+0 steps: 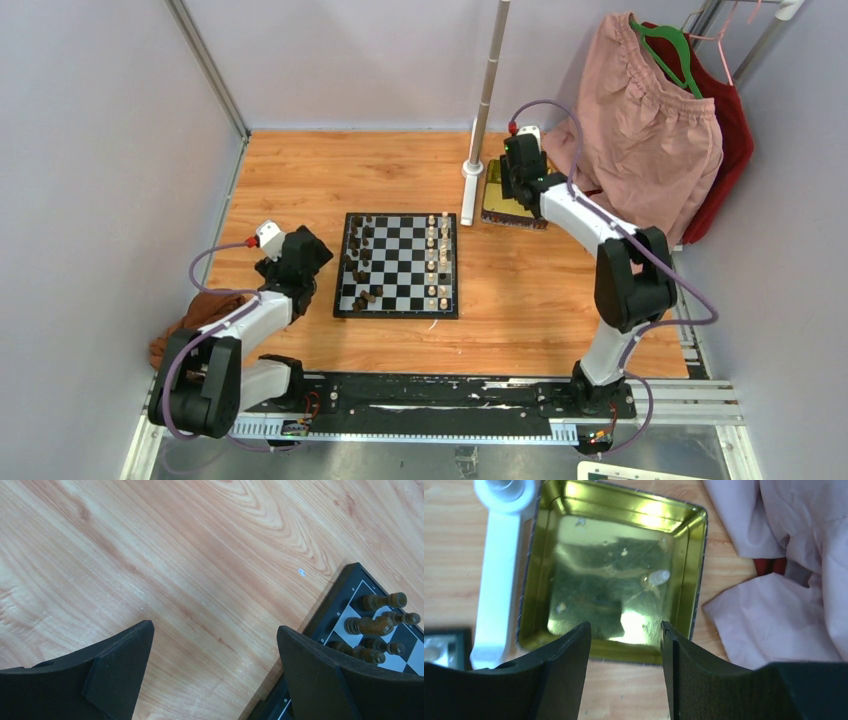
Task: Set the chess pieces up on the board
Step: Pick up the chess piece from the storage box, then place the chess piece on the chessboard.
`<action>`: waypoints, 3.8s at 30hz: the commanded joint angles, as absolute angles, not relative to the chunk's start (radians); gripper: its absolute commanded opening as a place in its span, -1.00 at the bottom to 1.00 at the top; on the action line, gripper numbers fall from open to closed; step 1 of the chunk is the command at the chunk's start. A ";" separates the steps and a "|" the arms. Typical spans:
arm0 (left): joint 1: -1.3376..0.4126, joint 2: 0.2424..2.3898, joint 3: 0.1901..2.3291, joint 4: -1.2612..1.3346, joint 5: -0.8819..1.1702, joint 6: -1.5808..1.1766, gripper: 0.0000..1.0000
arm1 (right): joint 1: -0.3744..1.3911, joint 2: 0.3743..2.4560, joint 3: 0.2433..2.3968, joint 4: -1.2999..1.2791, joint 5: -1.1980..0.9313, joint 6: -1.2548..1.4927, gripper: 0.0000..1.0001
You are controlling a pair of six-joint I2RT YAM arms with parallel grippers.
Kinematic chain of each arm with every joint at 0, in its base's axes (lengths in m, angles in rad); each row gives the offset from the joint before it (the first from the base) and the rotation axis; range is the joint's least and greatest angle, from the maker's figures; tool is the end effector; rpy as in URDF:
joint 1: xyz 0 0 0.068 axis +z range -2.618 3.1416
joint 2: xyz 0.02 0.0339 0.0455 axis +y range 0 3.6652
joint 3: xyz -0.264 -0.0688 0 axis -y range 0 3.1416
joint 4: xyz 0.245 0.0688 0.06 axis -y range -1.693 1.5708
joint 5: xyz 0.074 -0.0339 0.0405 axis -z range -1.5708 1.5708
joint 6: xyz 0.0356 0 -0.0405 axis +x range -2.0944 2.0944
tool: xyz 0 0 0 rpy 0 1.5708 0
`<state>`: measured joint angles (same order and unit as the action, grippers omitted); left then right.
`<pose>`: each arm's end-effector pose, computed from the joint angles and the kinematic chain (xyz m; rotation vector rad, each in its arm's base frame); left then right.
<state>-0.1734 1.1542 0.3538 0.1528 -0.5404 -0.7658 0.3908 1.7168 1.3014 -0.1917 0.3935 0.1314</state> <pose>0.2102 -0.0182 0.1578 -0.8876 1.9196 0.0458 0.3700 0.1377 0.2697 -0.0550 2.1274 -0.1219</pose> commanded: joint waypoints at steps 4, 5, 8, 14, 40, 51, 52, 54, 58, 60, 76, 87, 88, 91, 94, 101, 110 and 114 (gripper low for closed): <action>-0.179 1.198 0.400 0.137 -0.600 -0.744 1.00 | 0.277 1.883 1.477 -0.192 0.310 0.112 0.15; -0.179 1.203 0.404 0.137 -0.600 -0.744 1.00 | 0.268 1.903 1.492 -0.193 0.304 0.113 0.15; -0.179 1.213 0.411 0.135 -0.597 -0.743 1.00 | 0.245 1.961 1.534 -0.194 0.283 0.115 0.15; -0.179 1.212 0.410 0.135 -0.588 -0.741 1.00 | 0.206 2.031 1.585 -0.198 0.268 0.125 0.15; -0.179 1.204 0.405 0.136 -0.578 -0.738 1.00 | 0.173 2.061 1.500 -0.198 0.230 0.160 -0.09; -0.179 1.207 0.405 0.136 -0.576 -0.736 1.00 | 0.163 2.079 1.518 -0.211 0.220 0.165 -0.60; -0.179 1.208 0.406 0.136 -0.577 -0.736 1.00 | 0.163 2.077 1.519 -0.213 0.220 0.165 -0.67; -0.179 1.209 0.407 0.136 -0.576 -0.736 1.00 | 0.163 2.076 1.519 -0.215 0.221 0.163 -0.82; -0.179 1.207 0.405 0.135 -0.578 -0.737 1.00 | 0.163 2.062 1.526 -0.220 0.220 0.161 -1.00; -0.179 1.207 0.406 0.136 -0.580 -0.738 1.00 | 0.163 2.051 1.529 -0.220 0.214 0.156 -1.00; -0.179 1.202 0.402 0.137 -0.583 -0.742 1.00 | 0.255 1.862 1.488 -0.208 0.176 0.118 -1.00; -0.179 1.169 0.377 0.145 -0.586 -0.744 1.00 | 0.490 1.656 1.338 -0.299 0.250 0.108 -1.00; -0.179 1.164 0.373 0.147 -0.586 -0.744 1.00 | 0.519 1.637 1.316 -0.306 0.263 0.109 -1.00; -0.179 1.151 0.364 0.153 -0.587 -0.744 1.00 | 0.602 1.580 1.236 -0.316 0.312 0.116 -1.00; -0.179 1.144 0.359 0.154 -0.587 -0.744 1.00 | 0.677 1.535 1.164 -0.317 0.350 0.130 -1.00; -0.179 1.139 0.356 0.158 -0.582 -0.742 1.00 | 0.836 1.506 1.072 -0.318 0.414 0.171 -1.00; -0.179 1.136 0.351 0.161 -0.579 -0.741 1.00 | 0.935 1.572 1.046 -0.267 0.436 0.198 -1.00; -0.179 1.138 0.354 0.162 -0.578 -0.739 1.00 | 0.956 1.600 1.042 -0.236 0.431 0.198 -1.00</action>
